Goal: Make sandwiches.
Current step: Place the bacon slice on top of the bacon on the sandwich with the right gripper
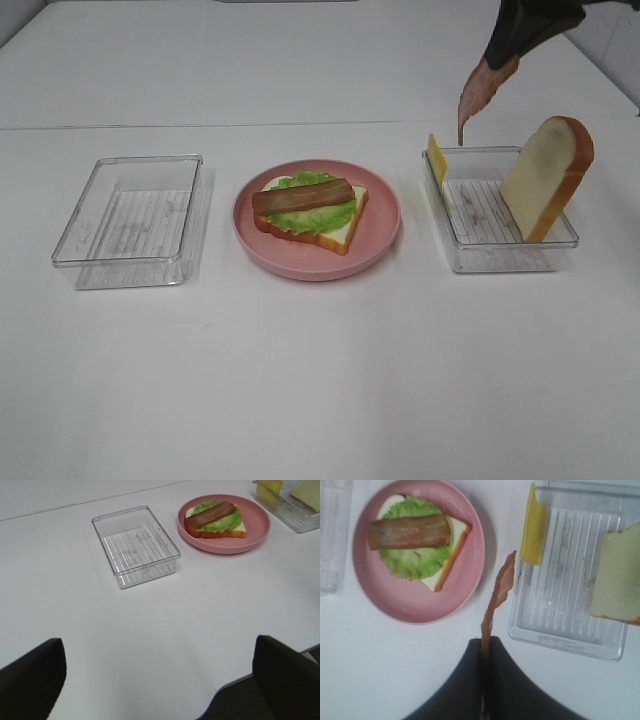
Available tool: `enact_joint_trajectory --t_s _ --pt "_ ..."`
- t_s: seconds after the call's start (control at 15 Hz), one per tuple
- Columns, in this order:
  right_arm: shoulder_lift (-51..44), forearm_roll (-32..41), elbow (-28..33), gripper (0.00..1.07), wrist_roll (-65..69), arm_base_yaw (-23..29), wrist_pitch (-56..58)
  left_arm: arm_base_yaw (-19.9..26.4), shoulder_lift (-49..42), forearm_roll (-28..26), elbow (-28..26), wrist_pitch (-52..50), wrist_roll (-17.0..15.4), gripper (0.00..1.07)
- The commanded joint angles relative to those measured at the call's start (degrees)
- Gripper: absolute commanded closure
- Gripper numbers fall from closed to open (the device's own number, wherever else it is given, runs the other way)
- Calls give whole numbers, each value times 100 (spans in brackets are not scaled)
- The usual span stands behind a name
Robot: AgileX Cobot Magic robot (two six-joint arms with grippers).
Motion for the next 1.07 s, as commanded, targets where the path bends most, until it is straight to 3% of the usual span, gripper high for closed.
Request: enact_joint_trajectory --t_s 0.07,0.33,0.47,0.53,1.07 --pt "-344 498 -29 107 -252 6 -355 -6 -103 11 11 -57 -46 11" --pt "-183 2366 -23 107 -1197 6 -894 -6 -103 11 11 -57 -46 11" --pt "195 3512 -23 107 -1770 6 -1232 -6 -103 11 11 -57 -46 11" --pt "653 4469 -23 107 -2235 6 -1438 -6 -103 11 11 -57 -46 11" --pt "2659 7265 -29 107 -3627 201 -1931 -6 -103 11 11 -57 -46 11"
